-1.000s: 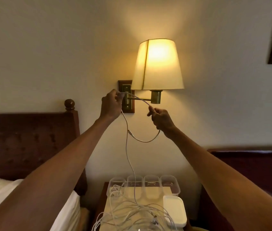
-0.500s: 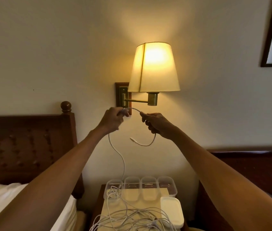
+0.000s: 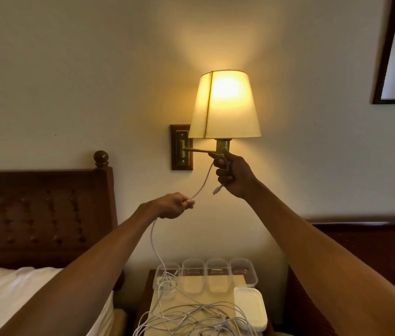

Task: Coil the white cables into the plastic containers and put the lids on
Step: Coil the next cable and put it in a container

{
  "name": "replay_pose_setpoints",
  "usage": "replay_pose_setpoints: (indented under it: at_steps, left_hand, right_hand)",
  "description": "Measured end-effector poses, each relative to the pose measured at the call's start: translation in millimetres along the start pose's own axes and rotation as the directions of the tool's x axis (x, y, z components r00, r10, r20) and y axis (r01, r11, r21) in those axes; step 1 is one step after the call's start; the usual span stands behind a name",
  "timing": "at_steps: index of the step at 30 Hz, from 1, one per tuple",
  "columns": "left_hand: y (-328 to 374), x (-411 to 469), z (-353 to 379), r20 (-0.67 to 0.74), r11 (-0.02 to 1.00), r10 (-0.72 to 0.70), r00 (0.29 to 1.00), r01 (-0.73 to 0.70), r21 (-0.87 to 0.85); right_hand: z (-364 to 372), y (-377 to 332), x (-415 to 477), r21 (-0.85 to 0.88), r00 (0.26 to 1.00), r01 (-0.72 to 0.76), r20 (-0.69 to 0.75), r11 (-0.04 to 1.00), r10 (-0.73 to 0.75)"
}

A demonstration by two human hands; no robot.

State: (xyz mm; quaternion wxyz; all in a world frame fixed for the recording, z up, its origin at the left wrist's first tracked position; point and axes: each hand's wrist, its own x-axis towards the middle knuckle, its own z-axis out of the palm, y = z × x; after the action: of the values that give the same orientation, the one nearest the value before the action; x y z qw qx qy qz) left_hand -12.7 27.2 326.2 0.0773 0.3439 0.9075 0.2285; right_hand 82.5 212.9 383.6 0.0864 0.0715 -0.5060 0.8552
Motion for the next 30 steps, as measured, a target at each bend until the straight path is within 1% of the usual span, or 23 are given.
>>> replay_pose_setpoints:
  at_steps: [1,2,4,6,7,9,11,14,18,22,24,26,27,29,30]
  left_hand:
    - [5,-3,1,0.016,0.999,0.047,0.999,-0.047,0.005]
    - [10,-5,1,0.001,0.995,0.095,0.996,-0.095,0.005]
    - [15,-8,0,-0.117,0.985,0.161,0.980,-0.153,0.075]
    - [12,-8,-2,-0.236,0.962,0.189,0.953,-0.132,0.238]
    - [11,-10,-2,-0.259,0.945,0.194,0.946,-0.110,0.309]
    - [11,-12,-2,-0.236,0.908,0.192,0.953,-0.081,0.411]
    - [16,-14,-2,-0.181,0.873,0.170,0.969,-0.063,0.483]
    - [24,-18,-3,-0.116,0.849,0.131,0.985,-0.051,0.525]
    - [33,-22,-9,0.056,0.887,0.076,0.996,-0.093,0.451]
    - [54,-32,-15,0.181,0.917,0.105,0.978,-0.166,0.362]
    - [67,-36,-18,0.227,0.913,0.139,0.964,-0.214,0.348]
    - [77,-39,-22,0.256,0.899,0.200,0.946,-0.281,0.337]
    - [81,-40,-26,0.257,0.891,0.230,0.939,-0.309,0.332]
    - [86,-41,-35,0.215,0.886,0.265,0.940,-0.325,0.331]
    - [86,-41,-41,0.194,0.889,0.258,0.946,-0.311,0.335]
  right_hand:
    - [0,3,1,0.020,1.000,0.012,-0.026,1.000,-0.011]
    - [-3,4,2,0.033,0.998,0.024,-0.054,0.999,-0.023]
    - [-7,5,2,0.043,0.992,0.048,-0.117,0.998,-0.043]
    - [-9,4,1,0.047,0.981,0.078,-0.184,0.996,-0.068]
    - [-9,5,1,0.046,0.971,0.097,-0.226,0.994,-0.084]
    - [-7,8,1,0.057,0.952,0.125,-0.289,0.991,-0.104]
    - [-5,15,2,0.105,0.951,0.122,-0.297,0.987,-0.086]
    - [-5,24,4,0.119,0.944,0.116,-0.323,0.986,-0.072]
    - [-10,30,5,0.016,0.927,0.101,-0.364,0.995,-0.088]
    - [-13,34,11,-0.114,0.950,-0.010,-0.313,0.993,-0.026]
    - [-10,39,12,-0.181,0.963,-0.030,-0.269,0.983,-0.020]
    - [-3,44,9,-0.326,0.976,-0.041,-0.215,0.945,-0.031]
    - [-1,46,7,-0.421,0.981,-0.049,-0.190,0.906,-0.035]
    - [-1,48,3,-0.588,0.993,-0.057,-0.118,0.807,-0.016]
    - [-2,49,3,-0.631,0.997,-0.048,-0.075,0.774,0.000]
